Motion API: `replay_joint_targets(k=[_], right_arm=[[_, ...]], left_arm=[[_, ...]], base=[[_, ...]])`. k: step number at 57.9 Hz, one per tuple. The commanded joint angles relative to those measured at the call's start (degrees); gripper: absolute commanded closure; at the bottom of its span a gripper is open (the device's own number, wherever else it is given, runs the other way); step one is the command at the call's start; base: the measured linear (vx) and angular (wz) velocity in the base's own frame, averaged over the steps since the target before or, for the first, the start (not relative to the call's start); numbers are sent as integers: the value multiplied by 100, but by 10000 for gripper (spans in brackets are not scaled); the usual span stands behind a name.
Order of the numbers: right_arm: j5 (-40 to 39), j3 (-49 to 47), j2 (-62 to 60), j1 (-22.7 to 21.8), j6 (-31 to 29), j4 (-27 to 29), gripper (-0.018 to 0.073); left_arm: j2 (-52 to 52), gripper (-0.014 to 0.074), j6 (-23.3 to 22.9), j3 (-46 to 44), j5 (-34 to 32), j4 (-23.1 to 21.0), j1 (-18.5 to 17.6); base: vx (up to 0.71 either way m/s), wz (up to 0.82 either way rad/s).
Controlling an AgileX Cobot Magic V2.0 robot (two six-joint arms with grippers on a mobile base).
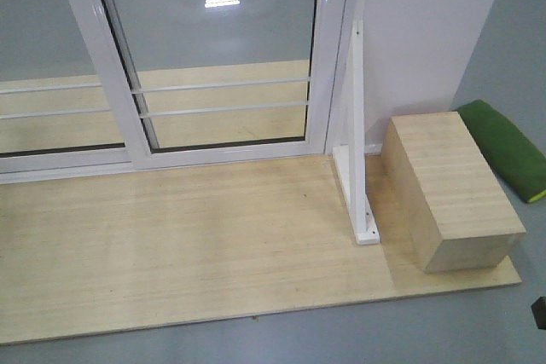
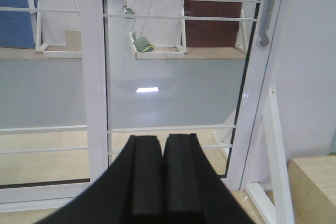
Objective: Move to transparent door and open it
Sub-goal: 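Drive the base up to the transparent sliding door on the platform, then align the base with the door's silver handle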
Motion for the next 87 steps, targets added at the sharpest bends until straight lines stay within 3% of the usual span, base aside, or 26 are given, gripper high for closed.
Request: replay_joint_targets(k=[1,48,87], right_arm=[[-481,28,-93,-21,-43,-49,568],[-481,28,-93,-21,-43,-49,568],[-481,28,-93,-21,-43,-49,568]], left_arm=[[-74,602,-5,82,-432,-54,-40],[-74,602,-5,82,-432,-54,-40],[-74,602,-5,82,-432,-54,-40]], base=[[47,18],[39,12],[21,1]])
